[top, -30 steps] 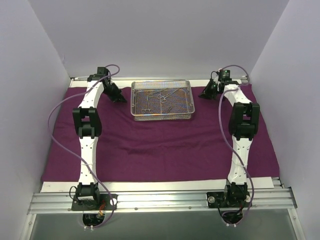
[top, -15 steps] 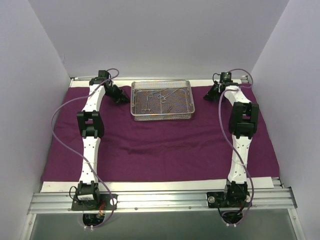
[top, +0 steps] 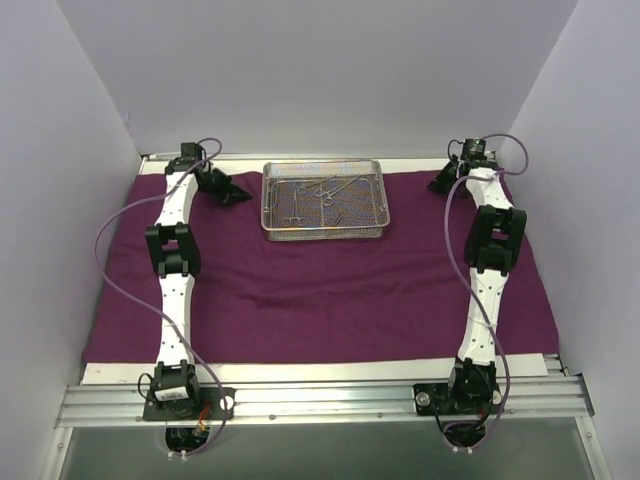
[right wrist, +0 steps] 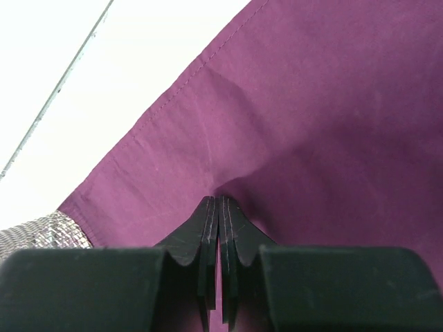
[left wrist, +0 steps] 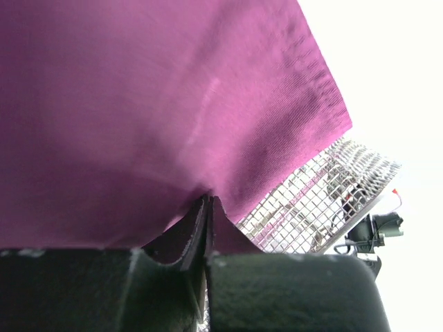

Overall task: Open and lay out the surgical kit
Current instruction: Smooth out the surgical kit at the center of the board.

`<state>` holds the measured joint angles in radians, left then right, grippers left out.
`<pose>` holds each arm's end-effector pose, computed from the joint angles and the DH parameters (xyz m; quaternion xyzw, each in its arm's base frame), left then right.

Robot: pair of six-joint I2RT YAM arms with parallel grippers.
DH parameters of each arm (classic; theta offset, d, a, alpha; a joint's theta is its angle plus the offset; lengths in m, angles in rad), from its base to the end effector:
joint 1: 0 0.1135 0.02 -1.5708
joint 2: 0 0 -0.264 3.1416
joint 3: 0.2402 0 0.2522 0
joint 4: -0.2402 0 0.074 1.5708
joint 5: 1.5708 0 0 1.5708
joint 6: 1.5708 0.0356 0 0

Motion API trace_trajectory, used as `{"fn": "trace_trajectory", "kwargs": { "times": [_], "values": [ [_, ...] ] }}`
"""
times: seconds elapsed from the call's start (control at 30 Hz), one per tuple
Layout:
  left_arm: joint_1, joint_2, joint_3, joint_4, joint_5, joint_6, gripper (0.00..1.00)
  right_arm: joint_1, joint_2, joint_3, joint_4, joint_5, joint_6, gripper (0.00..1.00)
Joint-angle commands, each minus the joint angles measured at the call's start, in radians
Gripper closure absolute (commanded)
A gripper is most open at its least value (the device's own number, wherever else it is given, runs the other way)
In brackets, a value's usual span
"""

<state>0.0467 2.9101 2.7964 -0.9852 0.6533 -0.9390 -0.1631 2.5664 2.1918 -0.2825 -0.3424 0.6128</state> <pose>0.5740 0.0052 0.1148 -0.3696 0.8468 -0.3770 0.0651 0.5709 -0.0818 0.1576 0.2650 0.8470 0.2460 0.3896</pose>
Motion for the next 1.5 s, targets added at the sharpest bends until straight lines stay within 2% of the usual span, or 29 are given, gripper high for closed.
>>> {"fn": "trace_trajectory", "kwargs": {
  "times": [0.0, 0.17, 0.27, 0.33, 0.37, 0.47, 0.53, 0.6, 0.73, 0.8, 0.83, 0.97, 1.17, 1.3, 1.47],
  "values": [
    [0.038, -0.122, -0.004, 0.010, -0.104, 0.042, 0.94, 0.002, 0.013, 0.034, -0.124, 0.034, -0.056, 1.00],
    [0.065, -0.316, -0.107, -0.071, -0.207, 0.144, 0.84, 0.016, -0.086, 0.042, -0.127, 0.022, -0.074, 0.98],
    [0.062, -0.376, -0.123, -0.159, -0.276, 0.222, 0.83, 0.027, -0.158, 0.002, -0.130, -0.003, -0.110, 0.86],
    [0.047, -0.413, -0.147, -0.204, -0.282, 0.284, 0.81, 0.043, -0.219, -0.062, -0.124, -0.029, -0.146, 0.70],
    [0.039, -0.429, -0.191, -0.214, -0.291, 0.302, 0.80, 0.051, -0.241, -0.091, -0.107, -0.043, -0.157, 0.58],
    [0.004, -0.511, -0.285, -0.247, -0.365, 0.341, 0.74, 0.072, -0.307, -0.180, -0.103, -0.047, -0.189, 0.53],
    [-0.019, -0.526, -0.299, -0.265, -0.406, 0.361, 0.74, 0.085, -0.344, -0.219, -0.092, -0.037, -0.205, 0.55],
    [-0.044, -0.549, -0.319, -0.276, -0.463, 0.365, 0.73, 0.100, -0.362, -0.251, -0.075, -0.035, -0.220, 0.62],
    [-0.116, -0.617, -0.420, -0.256, -0.512, 0.370, 0.72, 0.125, -0.338, -0.227, -0.058, -0.067, -0.235, 0.70],
    [-0.123, -0.643, -0.504, -0.230, -0.518, 0.367, 0.72, 0.139, -0.310, -0.207, -0.050, -0.063, -0.231, 0.77],
    [-0.125, -0.658, -0.535, -0.219, -0.515, 0.365, 0.72, 0.142, -0.302, -0.201, -0.028, -0.063, -0.223, 0.84],
    [-0.123, -0.747, -0.666, -0.155, -0.482, 0.361, 0.72, 0.154, -0.217, -0.138, 0.017, -0.066, -0.200, 0.95],
    [-0.123, -0.818, -0.767, -0.150, -0.497, 0.362, 0.72, 0.188, -0.095, -0.040, 0.062, -0.095, -0.193, 1.00],
    [-0.125, -0.853, -0.814, -0.147, -0.509, 0.362, 0.72, 0.201, -0.052, -0.029, 0.039, -0.040, -0.179, 1.00],
    [-0.114, -0.874, -0.853, -0.147, -0.518, 0.370, 0.72, 0.218, -0.035, -0.063, -0.018, 0.208, -0.148, 1.00]
  ]
}}
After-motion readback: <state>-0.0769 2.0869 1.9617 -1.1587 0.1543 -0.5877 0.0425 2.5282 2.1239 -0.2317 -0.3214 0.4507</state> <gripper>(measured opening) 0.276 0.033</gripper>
